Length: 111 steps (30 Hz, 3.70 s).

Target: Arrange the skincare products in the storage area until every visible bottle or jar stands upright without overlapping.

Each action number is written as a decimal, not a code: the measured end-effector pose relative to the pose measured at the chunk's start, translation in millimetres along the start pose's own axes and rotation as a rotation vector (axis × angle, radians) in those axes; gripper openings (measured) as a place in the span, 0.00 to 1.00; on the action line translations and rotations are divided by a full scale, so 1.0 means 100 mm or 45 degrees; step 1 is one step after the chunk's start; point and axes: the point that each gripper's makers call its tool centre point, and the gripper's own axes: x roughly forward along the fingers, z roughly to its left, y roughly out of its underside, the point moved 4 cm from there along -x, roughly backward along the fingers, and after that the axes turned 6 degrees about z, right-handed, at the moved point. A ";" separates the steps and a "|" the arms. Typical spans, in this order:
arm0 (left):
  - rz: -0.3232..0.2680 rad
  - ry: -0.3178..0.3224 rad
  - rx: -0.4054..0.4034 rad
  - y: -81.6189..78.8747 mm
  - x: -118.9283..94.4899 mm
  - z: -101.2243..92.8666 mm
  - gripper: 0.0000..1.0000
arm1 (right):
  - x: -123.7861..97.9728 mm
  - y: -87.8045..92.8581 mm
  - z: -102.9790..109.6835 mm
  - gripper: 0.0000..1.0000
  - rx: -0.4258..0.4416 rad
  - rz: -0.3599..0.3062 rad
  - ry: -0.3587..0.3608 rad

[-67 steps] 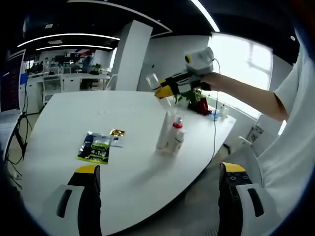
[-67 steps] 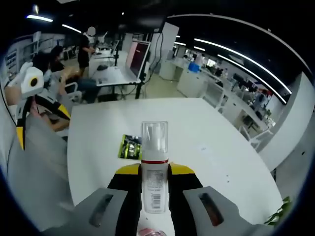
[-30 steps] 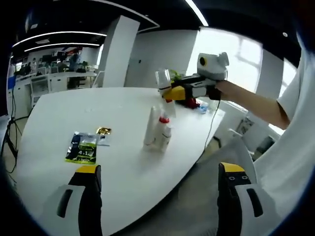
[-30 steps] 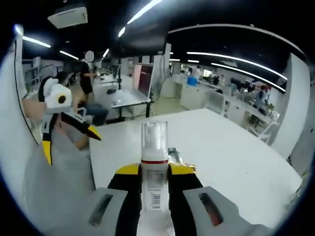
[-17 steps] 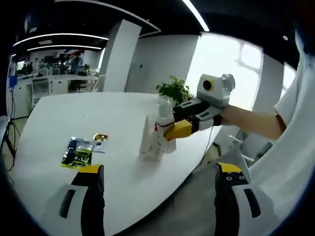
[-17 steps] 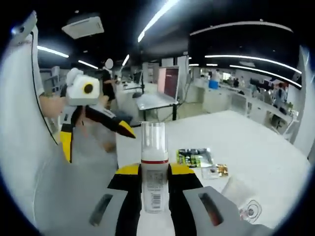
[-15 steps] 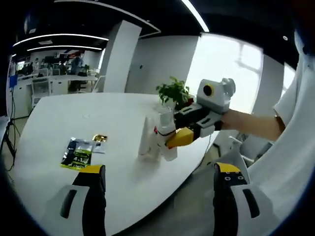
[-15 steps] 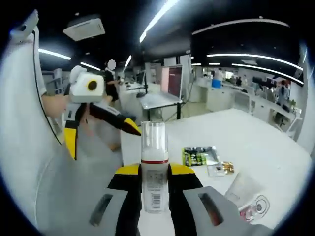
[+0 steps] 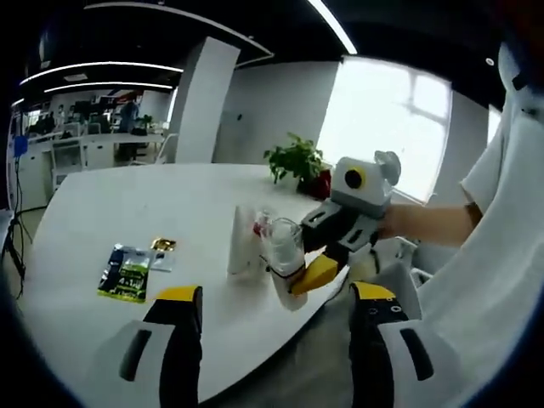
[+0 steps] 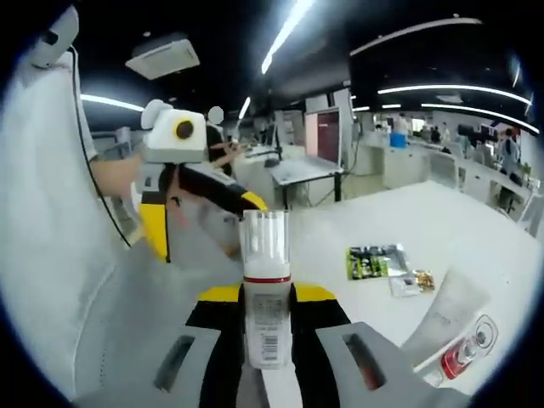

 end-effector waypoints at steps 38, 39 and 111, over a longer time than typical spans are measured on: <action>0.081 0.135 0.277 -0.45 0.44 -0.52 0.25 | -0.32 -0.01 0.19 0.20 0.033 -0.076 -0.247; 0.084 0.126 0.271 -0.48 0.45 -0.52 0.25 | -0.32 -0.02 0.17 0.21 0.037 -0.078 -0.232; 0.235 0.168 0.593 0.03 2.00 0.27 0.24 | -0.16 1.30 -0.48 0.21 0.431 0.317 0.464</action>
